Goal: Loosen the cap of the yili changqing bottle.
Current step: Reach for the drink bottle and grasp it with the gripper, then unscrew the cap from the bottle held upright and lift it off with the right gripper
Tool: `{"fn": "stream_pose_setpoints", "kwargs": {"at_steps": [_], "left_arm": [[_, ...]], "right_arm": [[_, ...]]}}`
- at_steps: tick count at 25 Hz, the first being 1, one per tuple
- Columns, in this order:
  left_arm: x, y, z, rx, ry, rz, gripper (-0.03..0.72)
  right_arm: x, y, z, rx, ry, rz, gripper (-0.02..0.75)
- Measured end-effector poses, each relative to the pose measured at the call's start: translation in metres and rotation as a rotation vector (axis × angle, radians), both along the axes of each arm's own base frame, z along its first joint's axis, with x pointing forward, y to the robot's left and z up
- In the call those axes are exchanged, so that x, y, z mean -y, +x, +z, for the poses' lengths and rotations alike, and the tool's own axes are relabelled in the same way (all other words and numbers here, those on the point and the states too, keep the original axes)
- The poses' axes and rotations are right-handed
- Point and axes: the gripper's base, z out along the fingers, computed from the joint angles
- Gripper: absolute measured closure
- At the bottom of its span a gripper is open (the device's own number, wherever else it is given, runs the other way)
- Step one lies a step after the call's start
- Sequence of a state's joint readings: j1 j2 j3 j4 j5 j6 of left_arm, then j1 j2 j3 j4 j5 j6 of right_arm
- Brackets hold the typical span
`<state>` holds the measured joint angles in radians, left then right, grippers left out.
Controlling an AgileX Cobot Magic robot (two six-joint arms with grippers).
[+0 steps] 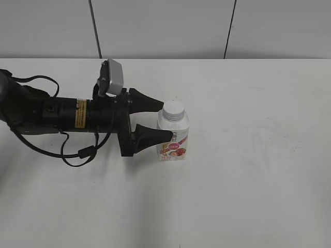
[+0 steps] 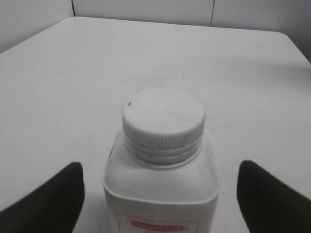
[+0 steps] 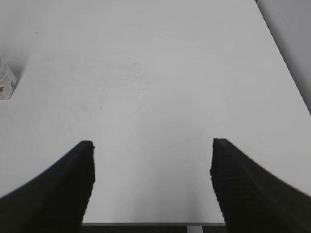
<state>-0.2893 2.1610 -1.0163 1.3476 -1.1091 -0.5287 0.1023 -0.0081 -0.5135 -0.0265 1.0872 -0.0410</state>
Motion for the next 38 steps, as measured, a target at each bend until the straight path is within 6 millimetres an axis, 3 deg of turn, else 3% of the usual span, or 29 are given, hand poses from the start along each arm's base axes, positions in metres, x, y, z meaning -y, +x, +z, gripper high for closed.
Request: {"fn": "stream_pose_setpoints", "kwargs": {"at_steps": [6,13,20,24,31,38], "left_arm": [[0.000,0.001,0.000,0.000,0.001,0.010,0.122],[-0.001,0.002,-0.001,-0.001,0.016,0.016,0.252],[-0.001,0.001,-0.001,-0.001,0.016,0.016,0.252],[-0.001,0.001,-0.001,-0.001,0.016,0.016,0.252],[-0.001,0.001,-0.001,-0.001,0.016,0.014,0.253],[-0.001,0.001,-0.002,0.010,0.020,0.006,0.253]], "right_arm": [[0.000,0.000,0.000,0.000,0.000,0.000,0.151],[0.000,0.000,0.000,0.000,0.000,0.000,0.151],[0.000,0.000,0.000,0.001,0.000,0.000,0.151],[-0.002,0.006,0.012,-0.026,0.013,0.011,0.151],[-0.009,0.058,0.039,-0.246,0.004,0.015,0.151],[-0.020,0.136,0.057,-0.494,0.016,0.027,0.151]]}}
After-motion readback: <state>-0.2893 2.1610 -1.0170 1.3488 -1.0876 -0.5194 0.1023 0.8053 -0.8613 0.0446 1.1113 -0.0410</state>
